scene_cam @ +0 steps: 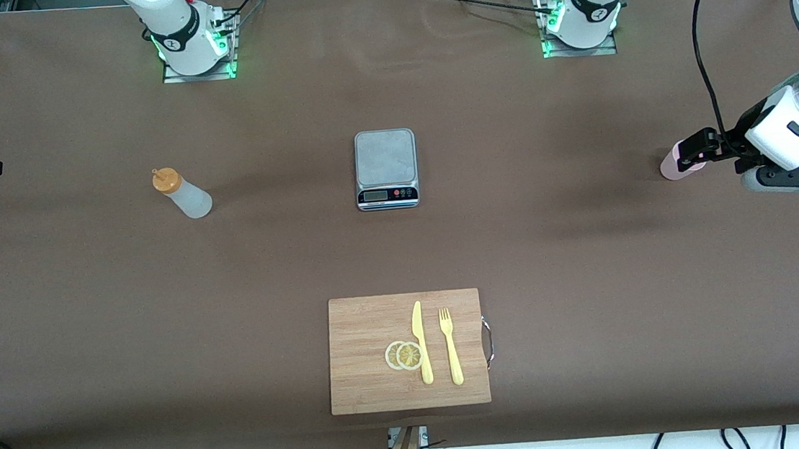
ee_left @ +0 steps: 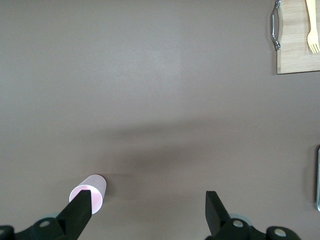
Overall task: Add sauce to pink cup with both arms
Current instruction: 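Move the left gripper toward the pink paper cup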
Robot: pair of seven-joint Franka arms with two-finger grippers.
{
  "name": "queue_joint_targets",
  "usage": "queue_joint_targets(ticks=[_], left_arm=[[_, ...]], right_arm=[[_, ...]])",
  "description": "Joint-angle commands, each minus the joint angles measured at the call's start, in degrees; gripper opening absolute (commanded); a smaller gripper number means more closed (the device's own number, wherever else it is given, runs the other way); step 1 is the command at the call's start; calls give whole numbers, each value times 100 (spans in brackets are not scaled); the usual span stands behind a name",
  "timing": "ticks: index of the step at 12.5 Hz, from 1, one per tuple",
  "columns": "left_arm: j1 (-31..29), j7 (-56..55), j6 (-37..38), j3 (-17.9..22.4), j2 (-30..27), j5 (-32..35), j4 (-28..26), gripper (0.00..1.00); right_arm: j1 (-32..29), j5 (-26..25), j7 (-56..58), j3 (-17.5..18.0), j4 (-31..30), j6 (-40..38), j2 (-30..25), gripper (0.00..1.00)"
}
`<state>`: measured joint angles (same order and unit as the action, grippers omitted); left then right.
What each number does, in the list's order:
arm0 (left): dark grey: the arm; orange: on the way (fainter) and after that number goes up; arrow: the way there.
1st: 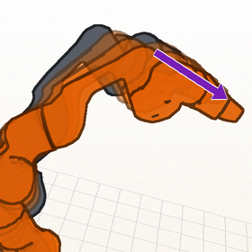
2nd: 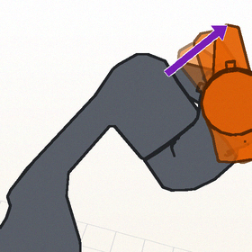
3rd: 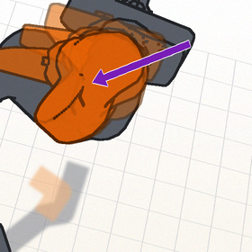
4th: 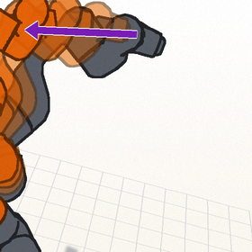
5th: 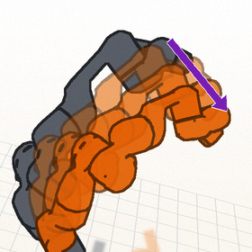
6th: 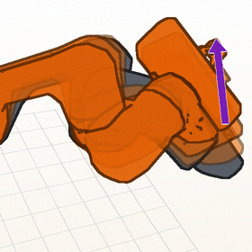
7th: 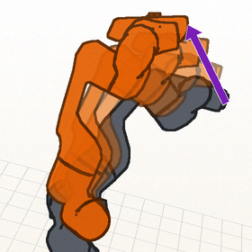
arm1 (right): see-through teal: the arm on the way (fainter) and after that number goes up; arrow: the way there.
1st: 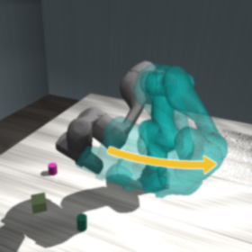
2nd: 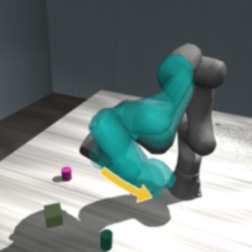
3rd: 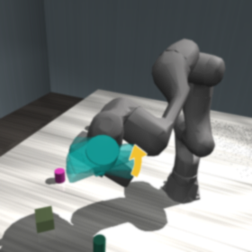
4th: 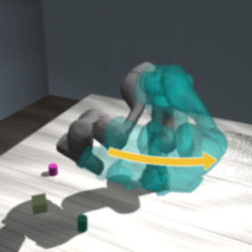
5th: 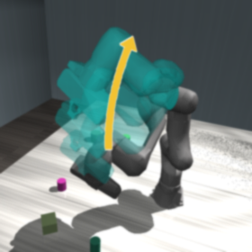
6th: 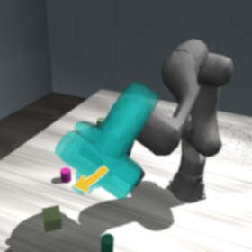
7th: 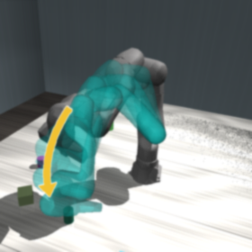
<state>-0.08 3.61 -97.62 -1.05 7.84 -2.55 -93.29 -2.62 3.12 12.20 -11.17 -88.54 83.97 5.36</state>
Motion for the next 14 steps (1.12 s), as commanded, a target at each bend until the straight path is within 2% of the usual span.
queue_joint_targets(ticks=[1, 11, 14], left_arm=[[-9, 43, 94, -44, 59, 114, 145, 100], [-18, 34, 94, -18, 68, 132, 233, 100], [-35, 51, 94, -18, 68, 123, 224, 100]], right_arm=[[15, 57, 134, 97, -120, 84, -166, 100], [42, -13, 134, 229, -111, 75, -211, 100], [51, -66, 134, 369, -120, 84, -255, 100]])
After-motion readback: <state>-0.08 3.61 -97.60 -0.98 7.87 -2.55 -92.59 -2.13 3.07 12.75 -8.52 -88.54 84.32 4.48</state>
